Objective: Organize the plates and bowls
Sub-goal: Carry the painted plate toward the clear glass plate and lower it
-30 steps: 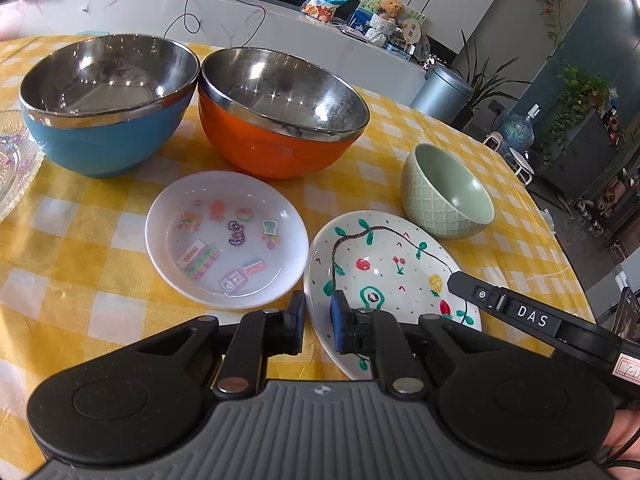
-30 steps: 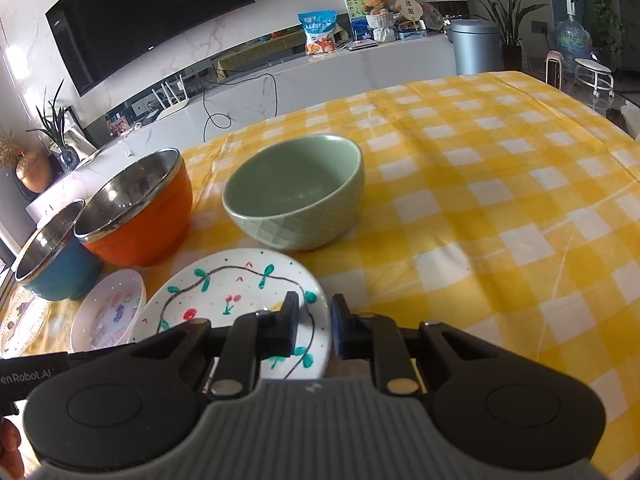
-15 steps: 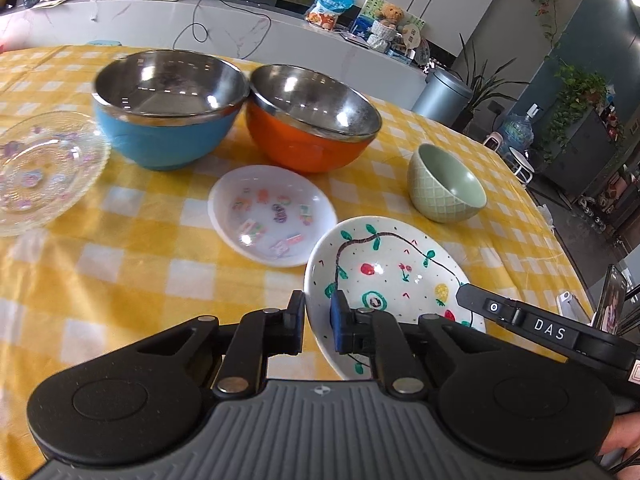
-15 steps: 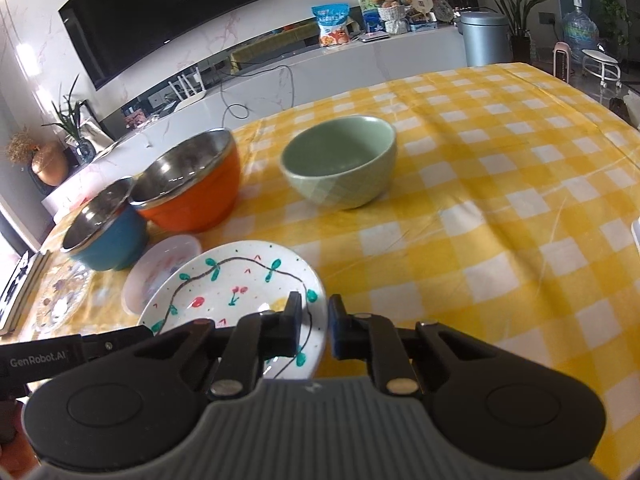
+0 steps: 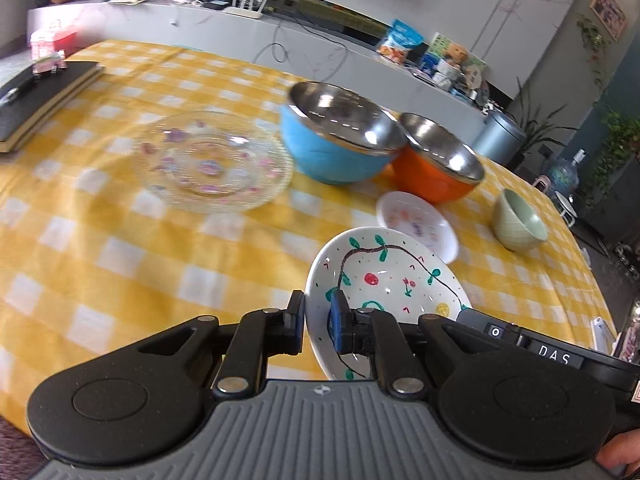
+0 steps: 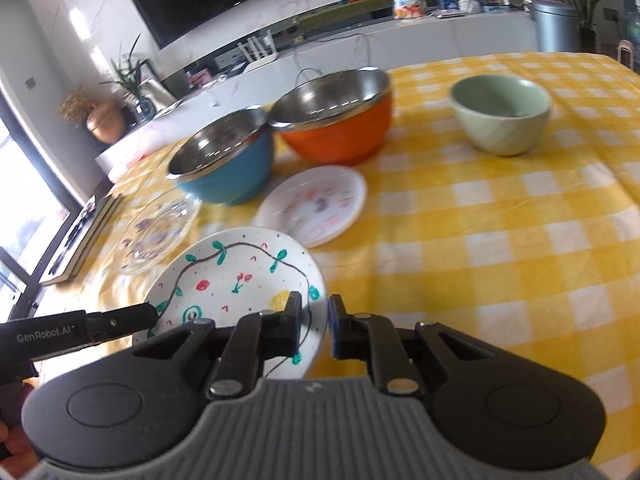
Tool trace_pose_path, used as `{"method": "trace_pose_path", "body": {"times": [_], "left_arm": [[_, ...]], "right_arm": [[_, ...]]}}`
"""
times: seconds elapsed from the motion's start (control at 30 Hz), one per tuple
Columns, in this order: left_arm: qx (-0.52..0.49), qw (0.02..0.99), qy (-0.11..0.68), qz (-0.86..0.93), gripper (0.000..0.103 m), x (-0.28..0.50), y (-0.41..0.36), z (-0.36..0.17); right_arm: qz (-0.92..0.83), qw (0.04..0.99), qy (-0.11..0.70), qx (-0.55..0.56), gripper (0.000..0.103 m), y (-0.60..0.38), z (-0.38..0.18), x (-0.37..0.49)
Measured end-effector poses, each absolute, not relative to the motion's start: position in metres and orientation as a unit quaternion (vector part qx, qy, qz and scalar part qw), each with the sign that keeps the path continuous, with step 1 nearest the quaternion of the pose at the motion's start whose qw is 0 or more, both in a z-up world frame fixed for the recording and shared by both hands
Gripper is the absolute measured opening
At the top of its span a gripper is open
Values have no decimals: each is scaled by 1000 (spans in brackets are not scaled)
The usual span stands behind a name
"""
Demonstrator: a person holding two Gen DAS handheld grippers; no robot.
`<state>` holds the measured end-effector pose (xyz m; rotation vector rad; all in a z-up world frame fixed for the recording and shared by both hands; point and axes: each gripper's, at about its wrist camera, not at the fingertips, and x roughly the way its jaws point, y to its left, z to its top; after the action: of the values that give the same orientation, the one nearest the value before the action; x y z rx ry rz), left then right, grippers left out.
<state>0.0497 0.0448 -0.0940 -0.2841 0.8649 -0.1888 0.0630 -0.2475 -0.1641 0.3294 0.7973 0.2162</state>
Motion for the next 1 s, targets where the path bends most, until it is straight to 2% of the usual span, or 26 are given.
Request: {"method": "trace_pose_path", "body": {"times": [0.37,1.0], "left_arm": [[-173,890,417,-54,15,46,97,-112],[-156,893,421,-39,16,54,96,-121]], "right_arm": [[134,893,406,140,12,-197,-168,73],[130,894,407,131,13,-190,-174,79]]}}
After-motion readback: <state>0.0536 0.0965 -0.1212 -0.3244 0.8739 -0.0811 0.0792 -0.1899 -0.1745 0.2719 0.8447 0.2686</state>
